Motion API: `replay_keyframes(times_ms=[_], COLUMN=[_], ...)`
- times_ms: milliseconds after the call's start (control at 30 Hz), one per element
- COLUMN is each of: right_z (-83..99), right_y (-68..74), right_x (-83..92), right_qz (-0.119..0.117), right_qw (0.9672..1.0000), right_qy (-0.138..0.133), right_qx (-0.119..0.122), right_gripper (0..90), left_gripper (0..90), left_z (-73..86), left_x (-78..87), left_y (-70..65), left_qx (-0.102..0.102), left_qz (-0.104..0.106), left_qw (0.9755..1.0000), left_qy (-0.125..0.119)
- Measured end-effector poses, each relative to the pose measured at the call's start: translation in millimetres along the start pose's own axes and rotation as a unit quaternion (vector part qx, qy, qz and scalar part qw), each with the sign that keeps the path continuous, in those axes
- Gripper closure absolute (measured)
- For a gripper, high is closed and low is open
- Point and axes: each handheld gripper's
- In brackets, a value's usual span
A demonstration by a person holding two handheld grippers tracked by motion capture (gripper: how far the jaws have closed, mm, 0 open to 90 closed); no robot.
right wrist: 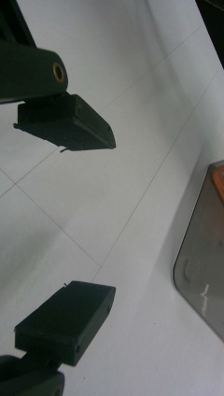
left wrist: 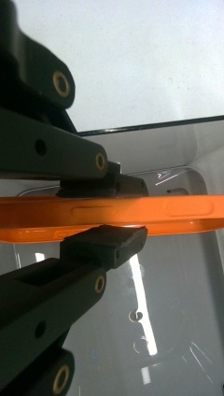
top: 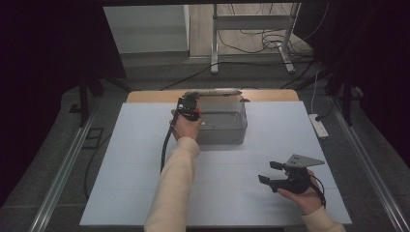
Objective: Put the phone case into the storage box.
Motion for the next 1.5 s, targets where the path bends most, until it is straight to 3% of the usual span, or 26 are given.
replay_keyframes(times_ms=[300, 833, 1033, 1267, 1500], right_z=[-0.1, -0.3, -0.3, 0.3, 0.9], right_y=[0.4, 0.5, 0.5, -0.9, -6.4], right_x=[-0.2, -0.5, -0.4, -0.3, 0.2], right_qz=[0.000, 0.000, 0.001, -0.001, 0.000], right_qw=[1.0000, 1.0000, 1.0000, 1.0000, 0.9999], right_qy=[0.000, 0.000, 0.000, 0.000, -0.003], right_qx=[0.000, 0.000, 0.000, -0.003, -0.010], right_gripper=[24.2, 24.2, 24.2, 24.2, 24.2], left_gripper=[66.5, 49.6, 43.0, 35.1, 31.0], left_z=[-2.4, -2.8, -1.6, 0.5, 5.1], left_x=[12.6, 26.4, 33.1, 40.7, 49.1], left_y=[6.0, 11.9, 12.4, 16.5, 22.3], left_qx=[0.005, -0.025, -0.043, -0.063, -0.076], left_qz=[0.018, 0.066, 0.096, 0.109, 0.136], left_qw=[0.9996, 0.9962, 0.9921, 0.9892, 0.9842], left_qy=[-0.021, -0.051, -0.068, -0.075, -0.084])
Point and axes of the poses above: each handheld gripper's, and its own axes: x roughly backward along the jaws, z roughly out of its underside, y roughly to its left, and after that the axes turned 7 degrees about -y, right-handed
